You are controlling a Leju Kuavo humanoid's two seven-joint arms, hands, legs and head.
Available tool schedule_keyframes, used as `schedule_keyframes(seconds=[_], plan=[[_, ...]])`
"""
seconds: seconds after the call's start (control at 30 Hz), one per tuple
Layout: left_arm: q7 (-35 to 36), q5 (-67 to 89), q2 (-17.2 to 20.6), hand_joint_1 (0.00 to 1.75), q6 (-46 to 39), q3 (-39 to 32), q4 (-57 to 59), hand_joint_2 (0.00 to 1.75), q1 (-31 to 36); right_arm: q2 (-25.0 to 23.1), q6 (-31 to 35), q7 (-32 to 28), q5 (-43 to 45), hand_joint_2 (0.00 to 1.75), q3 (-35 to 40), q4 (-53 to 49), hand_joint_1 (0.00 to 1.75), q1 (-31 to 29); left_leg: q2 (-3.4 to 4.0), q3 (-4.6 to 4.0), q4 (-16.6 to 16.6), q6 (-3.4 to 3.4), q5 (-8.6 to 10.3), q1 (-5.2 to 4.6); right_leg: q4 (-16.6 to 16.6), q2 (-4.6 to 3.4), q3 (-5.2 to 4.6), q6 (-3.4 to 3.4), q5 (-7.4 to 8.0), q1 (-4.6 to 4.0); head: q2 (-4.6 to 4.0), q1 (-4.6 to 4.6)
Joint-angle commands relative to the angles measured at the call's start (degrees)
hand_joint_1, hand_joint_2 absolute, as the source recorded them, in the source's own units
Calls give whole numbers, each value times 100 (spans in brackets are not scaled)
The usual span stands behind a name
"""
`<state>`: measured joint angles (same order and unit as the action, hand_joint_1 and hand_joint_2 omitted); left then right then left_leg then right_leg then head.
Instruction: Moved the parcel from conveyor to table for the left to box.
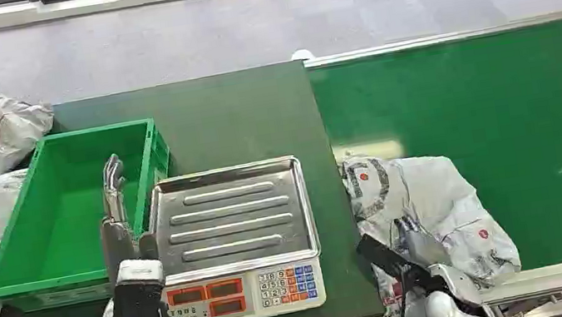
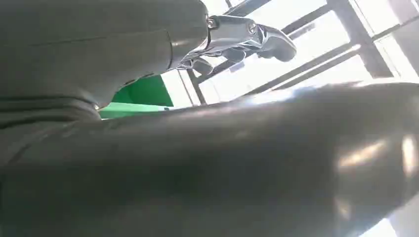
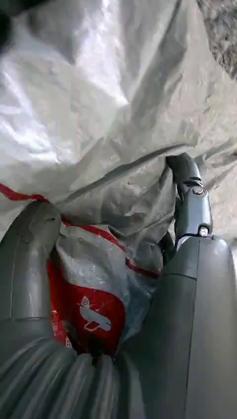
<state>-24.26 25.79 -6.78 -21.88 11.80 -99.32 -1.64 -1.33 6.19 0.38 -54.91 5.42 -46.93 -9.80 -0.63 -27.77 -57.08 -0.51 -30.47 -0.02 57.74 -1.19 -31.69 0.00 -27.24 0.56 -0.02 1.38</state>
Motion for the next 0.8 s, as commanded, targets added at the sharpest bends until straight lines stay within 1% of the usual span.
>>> schedule_keyframes(seconds=[0.03,0.1,0.13,0.17,0.23,0.3,0.37,0.47,0.57,0.63,0.67,0.73,0.77,0.8], plan=[[-5,-10,64,0,-9,127,210,0,43,-1,343,637,-961,175,122,-489,175,637,-33,7,6,-2,12,3,-12,42,0,0,3,-4,0,0],[-29,8,78,0,-28,98,142,0,-11,-33,485,628,-1138,175,-13,-780,175,723,-51,-3,9,1,20,4,-18,54,1,1,8,-4,0,0],[-33,21,84,0,-43,77,113,0,-39,-35,508,607,-1198,175,-59,-901,175,750,-50,10,1,2,11,1,-8,45,12,2,2,-1,0,0],[-35,35,89,0,-62,56,84,0,-65,-40,540,587,-1251,175,-121,-1098,175,793,-54,-9,6,2,20,2,-16,55,-2,2,10,-2,0,0],[-48,50,118,0,-83,41,27,0,-115,-31,521,616,-1429,175,-233,-1500,175,877,-38,5,-2,3,7,-1,-3,32,9,1,1,2,0,0],[-54,55,122,0,-104,35,12,0,-139,-31,504,622,-1517,175,-293,-1686,175,919,-42,-26,2,1,14,-3,-9,42,-5,0,6,5,0,2],[-83,54,158,0,-148,42,-28,0,-225,-28,623,628,-1672,175,-428,-2147,175,1026,-39,-26,2,0,14,-5,-8,39,-17,0,7,7,0,0],[-149,26,156,0,-157,33,-71,0,-295,41,611,619,-1879,175,-507,-2790,175,1177,-39,-31,-2,0,10,-8,-2,37,-30,1,3,10,0,0],[-167,15,121,0,-131,2,-89,0,-266,249,577,646,-1938,175,-535,-3309,175,1239,-38,-45,-6,2,7,-7,0,34,-44,3,2,9,0,0],[-170,35,85,0,-130,-32,-150,0,-259,332,741,634,-2035,175,-552,-3612,175,1152,-36,-56,-5,2,9,-9,0,34,-57,4,3,11,0,-2],[-156,46,81,0,-113,-36,-177,0,-262,350,681,649,-2038,175,-562,-3717,175,1104,-36,-62,-1,2,12,-9,-5,38,-62,4,6,10,0,2],[-157,63,64,0,-149,-58,-229,0,-282,430,899,662,-2282,175,-533,-4023,175,919,-21,-73,-10,3,8,-10,4,22,-75,5,8,11,0,0],[-169,71,63,0,-147,-61,-239,0,-294,440,746,745,-2315,175,-507,-4145,175,791,-14,-76,-10,3,9,-9,3,17,-79,5,11,11,0,0],[-173,73,63,0,-161,-57,-236,0,-308,505,780,680,-2353,175,-409,-4275,175,650,-12,-79,-11,3,6,-9,5,11,-77,5,9,12,0,0]])
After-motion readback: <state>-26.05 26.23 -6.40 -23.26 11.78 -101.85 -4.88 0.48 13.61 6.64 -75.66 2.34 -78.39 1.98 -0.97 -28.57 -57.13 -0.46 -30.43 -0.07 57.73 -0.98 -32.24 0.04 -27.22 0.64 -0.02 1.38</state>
